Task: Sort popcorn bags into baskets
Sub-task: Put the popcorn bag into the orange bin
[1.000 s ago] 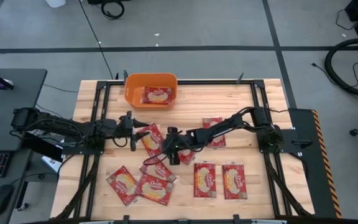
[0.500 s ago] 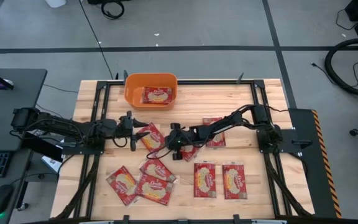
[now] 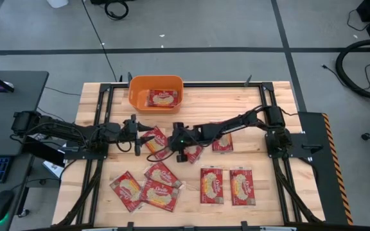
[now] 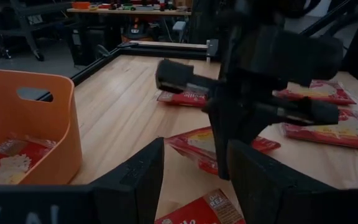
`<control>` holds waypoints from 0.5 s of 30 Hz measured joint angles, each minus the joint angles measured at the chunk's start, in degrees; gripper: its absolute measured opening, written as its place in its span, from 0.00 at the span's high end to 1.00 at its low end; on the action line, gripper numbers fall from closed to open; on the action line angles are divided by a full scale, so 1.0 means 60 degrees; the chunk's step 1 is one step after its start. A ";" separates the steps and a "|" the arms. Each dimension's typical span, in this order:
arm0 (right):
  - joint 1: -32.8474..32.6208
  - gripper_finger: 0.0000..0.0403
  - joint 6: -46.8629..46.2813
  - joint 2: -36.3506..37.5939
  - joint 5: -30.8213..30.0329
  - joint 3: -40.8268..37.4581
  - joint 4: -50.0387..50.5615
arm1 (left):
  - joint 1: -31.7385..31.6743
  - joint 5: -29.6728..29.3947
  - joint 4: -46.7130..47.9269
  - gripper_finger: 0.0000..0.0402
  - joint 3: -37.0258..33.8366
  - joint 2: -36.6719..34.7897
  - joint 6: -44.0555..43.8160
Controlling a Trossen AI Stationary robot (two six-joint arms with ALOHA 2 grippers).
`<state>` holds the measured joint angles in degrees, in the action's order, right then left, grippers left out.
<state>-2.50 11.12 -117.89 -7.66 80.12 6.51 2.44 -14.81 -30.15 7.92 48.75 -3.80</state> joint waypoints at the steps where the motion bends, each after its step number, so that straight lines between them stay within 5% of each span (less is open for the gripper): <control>1: 0.0016 0.98 0.0023 0.0000 0.0000 0.0184 0.0232 | 0.0000 0.0000 0.0000 0.55 0.0000 0.0000 -0.0003; 9: 0.0065 0.99 0.0547 0.0000 -0.0334 0.1227 0.1154 | 0.0011 0.0244 -0.0083 0.55 0.0000 0.0107 -0.0255; 15: 0.0105 0.99 0.0611 0.0004 -0.1189 0.1817 0.1980 | -0.0189 0.0157 -0.0553 0.54 -0.0007 0.1463 -0.1086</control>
<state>-1.87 14.79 -117.86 -14.79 91.03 18.40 1.30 -13.87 -33.47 7.88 57.53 -10.31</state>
